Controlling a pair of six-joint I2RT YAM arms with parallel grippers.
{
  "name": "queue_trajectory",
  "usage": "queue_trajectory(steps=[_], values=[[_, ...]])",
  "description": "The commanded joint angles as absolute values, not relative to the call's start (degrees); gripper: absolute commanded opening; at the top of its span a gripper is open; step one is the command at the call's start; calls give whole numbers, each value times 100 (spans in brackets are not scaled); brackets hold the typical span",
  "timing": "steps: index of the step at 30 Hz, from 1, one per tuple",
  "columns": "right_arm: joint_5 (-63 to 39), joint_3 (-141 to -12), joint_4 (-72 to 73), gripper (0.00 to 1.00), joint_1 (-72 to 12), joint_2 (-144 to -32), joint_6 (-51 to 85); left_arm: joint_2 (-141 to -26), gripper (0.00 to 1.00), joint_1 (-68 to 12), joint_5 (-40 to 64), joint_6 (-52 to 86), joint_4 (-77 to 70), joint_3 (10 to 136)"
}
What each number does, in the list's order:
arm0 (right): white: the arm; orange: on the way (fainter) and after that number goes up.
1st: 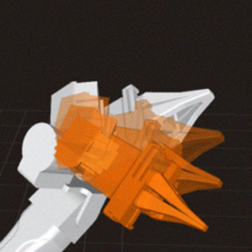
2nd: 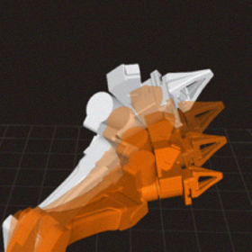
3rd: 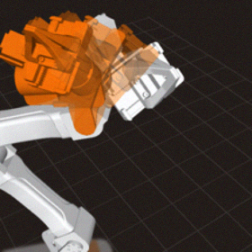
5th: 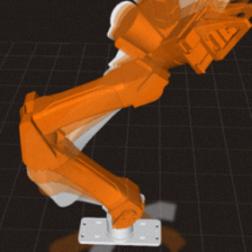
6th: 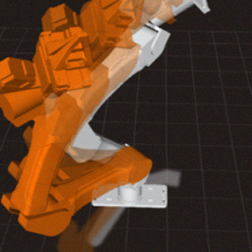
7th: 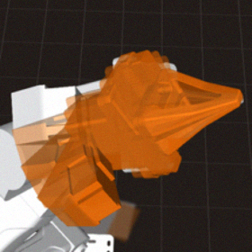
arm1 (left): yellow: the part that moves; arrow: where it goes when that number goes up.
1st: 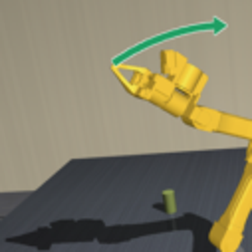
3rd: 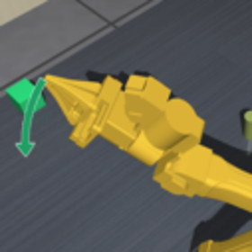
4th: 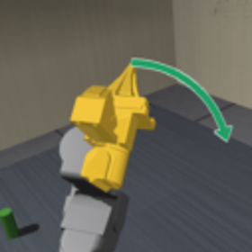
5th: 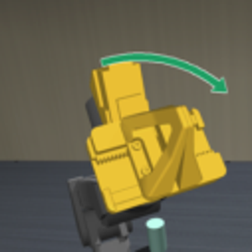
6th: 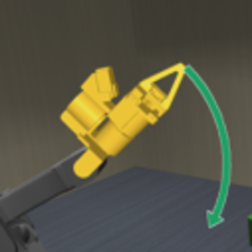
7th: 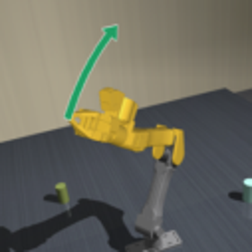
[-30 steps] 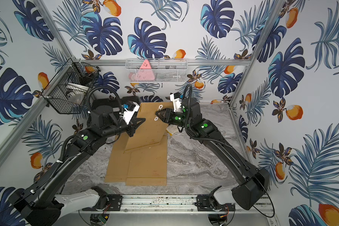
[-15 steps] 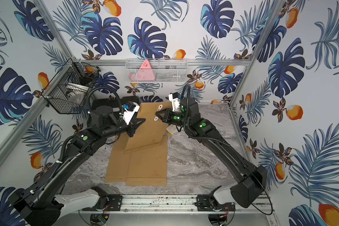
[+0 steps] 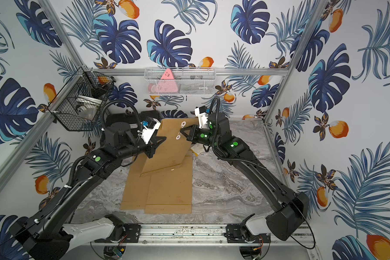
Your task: Open the file bag
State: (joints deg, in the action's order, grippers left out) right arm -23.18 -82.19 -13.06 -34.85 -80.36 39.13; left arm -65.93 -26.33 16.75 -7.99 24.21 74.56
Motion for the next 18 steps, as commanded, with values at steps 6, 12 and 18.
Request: queue_trajectory(steps=[6,12,18], values=[[-2237,-8469,-1595,0,-3489,-7964,3538,-6629,0,-2637,1573,-1368,2705,7567],[-2053,-8624,-1916,0,-3480,-7981,3235,-6568,0,-2637,1660,-1567,2821,7568],[-1718,-8748,-2324,0,-3455,-7898,2862,-6473,0,-2637,1885,-1650,2843,7506]])
